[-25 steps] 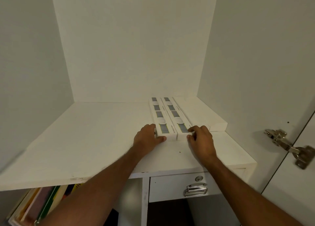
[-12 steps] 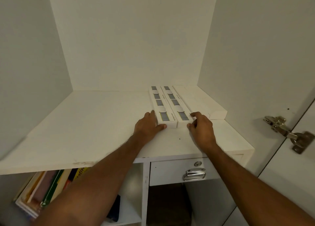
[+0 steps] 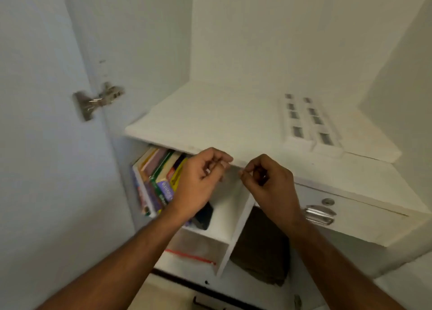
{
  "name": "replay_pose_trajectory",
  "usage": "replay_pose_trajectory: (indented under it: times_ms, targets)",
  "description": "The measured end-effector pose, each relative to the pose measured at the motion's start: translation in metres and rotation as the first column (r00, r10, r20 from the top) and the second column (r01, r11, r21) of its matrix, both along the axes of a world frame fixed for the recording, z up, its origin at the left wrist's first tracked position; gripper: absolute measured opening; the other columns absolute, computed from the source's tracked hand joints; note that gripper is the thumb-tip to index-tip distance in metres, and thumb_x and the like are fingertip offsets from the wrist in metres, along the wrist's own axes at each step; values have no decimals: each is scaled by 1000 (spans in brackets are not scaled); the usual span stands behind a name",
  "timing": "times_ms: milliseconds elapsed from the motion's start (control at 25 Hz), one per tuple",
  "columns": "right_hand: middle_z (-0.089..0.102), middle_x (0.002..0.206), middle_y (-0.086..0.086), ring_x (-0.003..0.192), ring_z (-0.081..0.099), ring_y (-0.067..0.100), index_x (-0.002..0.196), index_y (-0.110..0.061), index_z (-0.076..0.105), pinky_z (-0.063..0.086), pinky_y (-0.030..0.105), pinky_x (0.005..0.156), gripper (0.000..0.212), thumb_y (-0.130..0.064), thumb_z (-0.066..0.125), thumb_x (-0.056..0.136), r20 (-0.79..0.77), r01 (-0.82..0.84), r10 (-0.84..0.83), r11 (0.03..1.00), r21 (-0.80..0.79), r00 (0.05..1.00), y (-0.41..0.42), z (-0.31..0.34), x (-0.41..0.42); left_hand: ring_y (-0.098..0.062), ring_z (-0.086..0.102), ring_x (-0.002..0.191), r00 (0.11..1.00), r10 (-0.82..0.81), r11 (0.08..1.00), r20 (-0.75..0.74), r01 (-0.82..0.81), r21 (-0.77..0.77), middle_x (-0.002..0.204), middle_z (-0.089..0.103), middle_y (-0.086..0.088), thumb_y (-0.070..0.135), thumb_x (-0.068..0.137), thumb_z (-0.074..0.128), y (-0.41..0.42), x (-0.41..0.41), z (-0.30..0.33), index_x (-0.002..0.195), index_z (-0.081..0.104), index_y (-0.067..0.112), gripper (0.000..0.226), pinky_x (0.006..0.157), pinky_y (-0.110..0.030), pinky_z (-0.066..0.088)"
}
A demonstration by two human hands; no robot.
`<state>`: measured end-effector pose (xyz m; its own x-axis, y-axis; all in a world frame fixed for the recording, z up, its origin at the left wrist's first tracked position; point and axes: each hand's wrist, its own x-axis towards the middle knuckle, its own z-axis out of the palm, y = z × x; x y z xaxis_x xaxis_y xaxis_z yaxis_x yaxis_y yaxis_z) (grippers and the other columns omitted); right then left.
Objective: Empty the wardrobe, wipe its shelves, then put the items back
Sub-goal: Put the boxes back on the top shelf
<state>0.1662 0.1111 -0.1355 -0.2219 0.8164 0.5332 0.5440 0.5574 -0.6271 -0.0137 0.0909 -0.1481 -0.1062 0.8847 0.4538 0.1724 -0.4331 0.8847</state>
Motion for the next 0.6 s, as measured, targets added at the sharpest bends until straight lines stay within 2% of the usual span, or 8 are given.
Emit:
replay_pose_trajectory:
  times_ms: [120, 200, 280, 400, 440, 480, 600]
  targets:
    - [57, 62, -3, 56, 54, 16, 80, -22, 61, 48, 32, 56, 17, -18, 76, 86, 25, -299, 304, 947, -121, 952, -31, -26, -47, -6, 61, 63, 972, 230, 966, 46, -222, -135, 80, 69, 9, -8, 95, 55, -94, -33, -38, 96, 71, 11, 25, 59, -13, 45]
    - [61, 64, 2, 59, 57, 24, 79, -20, 61, 51, 42, 59, 17, -18, 77, 85, 3, -505, 519, 833, -226, 855, -62, -48, -77, -6, 59, 60, 905, 422, 881, 50, -396, -260, 75, 68, 12, -12, 94, 52, -164, -42, -68, 94, 70, 6, 25, 55, -12, 42]
    - [61, 66, 2, 60, 57, 20, 79, -22, 61, 51, 38, 62, 20, -13, 78, 85, 0, -668, 701, 680, -304, 714, -107, -69, -100, -12, 60, 60, 787, 616, 742, 41, -562, -365, 78, 68, 8, -7, 95, 53, -243, -40, -98, 95, 70, 7, 23, 55, -14, 42]
    - [58, 66, 0, 57, 53, 11, 78, -27, 62, 45, 22, 56, 23, -12, 78, 83, -1, -819, 904, 387, -423, 427, -186, -101, -121, -14, 60, 59, 528, 848, 473, 36, -726, -499, 85, 68, -7, -3, 95, 52, -361, -15, -142, 94, 69, 15, 24, 53, -14, 41]
    - [58, 66, 0, 57, 52, 9, 79, -29, 62, 43, 20, 56, 23, -13, 79, 82, -1, -843, 951, 274, -463, 310, -219, -111, -126, -13, 59, 59, 414, 910, 359, 26, -755, -549, 85, 67, -8, -2, 95, 52, -403, 1, -156, 95, 68, 15, 24, 53, -14, 41]
    - [59, 65, 0, 56, 52, 9, 79, -30, 62, 42, 18, 55, 24, -14, 79, 82, 3, -849, 983, 162, -503, 186, -256, -121, -131, -11, 59, 59, 286, 958, 234, 9, -767, -598, 85, 67, -8, -1, 95, 52, -449, 21, -169, 97, 68, 14, 22, 53, -13, 41]
    - [58, 61, 0, 52, 50, 9, 78, -30, 63, 40, 20, 52, 23, -15, 80, 80, -11, -825, 997, -72, -560, -79, -345, -129, -134, -7, 61, 64, -36, 999, -18, 11, -705, -709, 93, 68, -4, 2, 95, 53, -550, 72, -193, 102, 67, 10, 18, 56, -15, 46]
